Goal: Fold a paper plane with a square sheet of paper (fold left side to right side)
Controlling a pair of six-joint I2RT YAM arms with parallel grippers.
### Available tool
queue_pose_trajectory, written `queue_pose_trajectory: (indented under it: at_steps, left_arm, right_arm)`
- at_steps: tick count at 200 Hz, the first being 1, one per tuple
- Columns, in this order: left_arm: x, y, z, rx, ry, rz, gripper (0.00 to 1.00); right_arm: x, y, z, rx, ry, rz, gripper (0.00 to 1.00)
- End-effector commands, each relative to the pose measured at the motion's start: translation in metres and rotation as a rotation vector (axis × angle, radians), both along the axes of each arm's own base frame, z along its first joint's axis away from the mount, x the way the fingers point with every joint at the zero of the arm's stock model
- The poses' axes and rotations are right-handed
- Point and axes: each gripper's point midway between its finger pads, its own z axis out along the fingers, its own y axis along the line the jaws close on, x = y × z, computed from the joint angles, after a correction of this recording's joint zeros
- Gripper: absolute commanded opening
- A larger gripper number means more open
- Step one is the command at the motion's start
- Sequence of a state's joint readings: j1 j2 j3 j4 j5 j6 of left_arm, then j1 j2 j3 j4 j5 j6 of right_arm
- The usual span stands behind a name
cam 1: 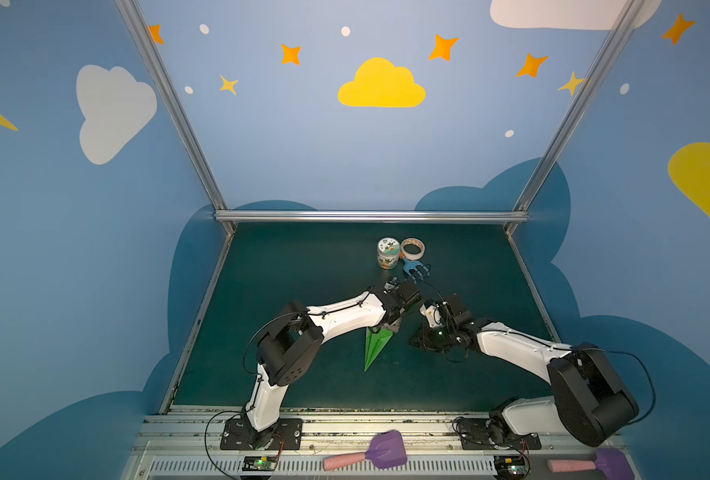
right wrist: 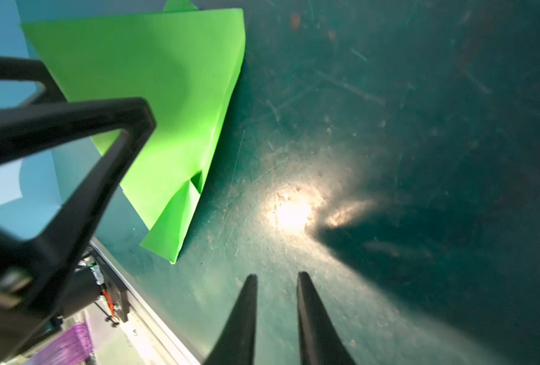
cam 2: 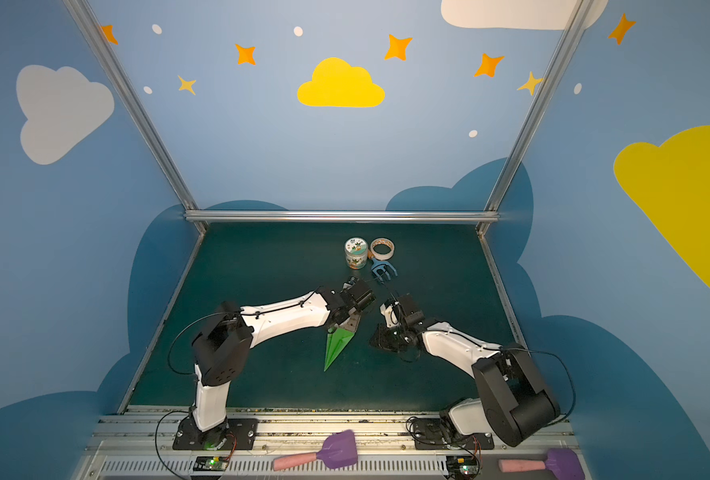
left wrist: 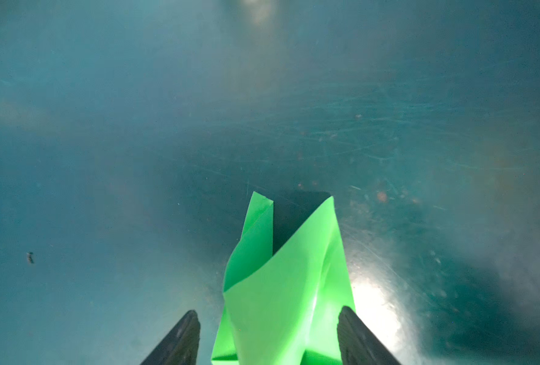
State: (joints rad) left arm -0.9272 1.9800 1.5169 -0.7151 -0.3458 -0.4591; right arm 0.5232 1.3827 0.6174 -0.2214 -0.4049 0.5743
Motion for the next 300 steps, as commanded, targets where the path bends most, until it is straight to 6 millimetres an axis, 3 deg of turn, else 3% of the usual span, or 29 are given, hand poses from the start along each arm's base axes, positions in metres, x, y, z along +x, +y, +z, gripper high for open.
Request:
queue_pose_trajectory:
  at_steps: [1,16,31,36,51,72,86,108,118,136,155,163,169,191,196,201,211,221,235,248,262,300]
  left_arm:
    - [0.006,0.005,0.053,-0.037,-0.063,-0.017,0.74]
    - [0.012,0.013,0.088,-0.067,-0.127,-0.008,0.80]
    - [0.019,0.030,0.123,-0.099,-0.203,0.028,0.99]
    - [0.021,0.038,0.136,-0.109,-0.231,0.044,1.00]
    - [0.029,0.070,0.163,-0.142,-0.292,0.109,1.00]
    - [0.038,0.129,0.181,-0.180,-0.382,0.231,1.00]
    - [0.043,0.178,0.178,-0.196,-0.461,0.336,1.00]
    - [0.039,0.247,0.159,-0.206,-0.595,0.469,1.00]
    - [0.034,0.277,0.147,-0.198,-0.649,0.525,1.00]
    - [0.023,0.325,0.106,-0.100,-0.721,0.596,1.00]
    - [0.018,0.354,0.055,-0.035,-0.689,0.614,1.00]
    - [0.022,0.355,0.045,-0.013,-0.688,0.593,1.00]
    - [0.029,0.350,0.040,-0.013,-0.685,0.544,1.00]
    - [0.061,0.339,0.039,-0.099,-0.745,0.472,1.00]
    - [0.065,0.335,0.031,-0.123,-0.722,0.438,1.00]
    - [0.069,0.333,0.021,-0.123,-0.689,0.423,1.00]
    - [0.073,0.340,0.012,-0.166,-0.693,0.456,0.99]
    - [0.073,0.346,0.005,-0.209,-0.671,0.472,1.00]
    - [0.073,0.347,0.001,-0.208,-0.645,0.473,1.00]
    - [0.075,0.346,0.001,-0.224,-0.643,0.468,1.00]
    - [0.075,0.347,0.002,-0.224,-0.643,0.467,0.99]
    - [0.075,0.346,0.001,-0.224,-0.641,0.465,1.00]
  right_arm:
    - [0.004,-0.003,0.019,0.006,-0.032,-0.009,0.47]
    - [0.009,-0.014,0.032,-0.025,-0.070,-0.046,0.65]
    - [0.021,-0.034,0.052,-0.104,-0.145,-0.124,0.85]
    - [0.025,-0.044,0.057,-0.144,-0.170,-0.159,0.89]
    - [0.037,-0.081,0.075,-0.292,-0.268,-0.257,0.90]
    - [0.055,-0.137,0.103,-0.476,-0.449,-0.443,0.90]
    - [0.069,-0.167,0.126,-0.548,-0.637,-0.570,0.91]
    - [0.078,-0.209,0.130,-0.668,-0.794,-0.697,0.91]
    - [0.081,-0.221,0.120,-0.696,-0.778,-0.701,0.91]
    - [0.087,-0.241,0.096,-0.748,-0.711,-0.693,0.91]
    - [0.098,-0.259,0.064,-0.847,-0.651,-0.697,0.91]
    - [0.105,-0.261,0.054,-0.861,-0.669,-0.691,0.92]
    - [0.115,-0.259,0.057,-0.849,-0.714,-0.689,0.93]
    - [0.146,-0.226,0.070,-0.671,-0.920,-0.566,0.93]
    - [0.150,-0.221,0.075,-0.633,-0.969,-0.554,0.93]
    - [0.152,-0.217,0.067,-0.594,-0.975,-0.539,0.93]
    - [0.152,-0.216,0.048,-0.561,-1.006,-0.535,0.95]
    - [0.161,-0.217,0.062,-0.544,-1.113,-0.562,0.97]
    - [0.168,-0.210,0.042,-0.536,-0.896,-0.455,0.97]
    - [0.174,-0.211,0.050,-0.537,-1.011,-0.492,0.97]
    - [0.168,-0.214,0.048,-0.584,-0.922,-0.499,0.97]
    - [0.172,-0.213,0.046,-0.572,-0.915,-0.487,0.97]
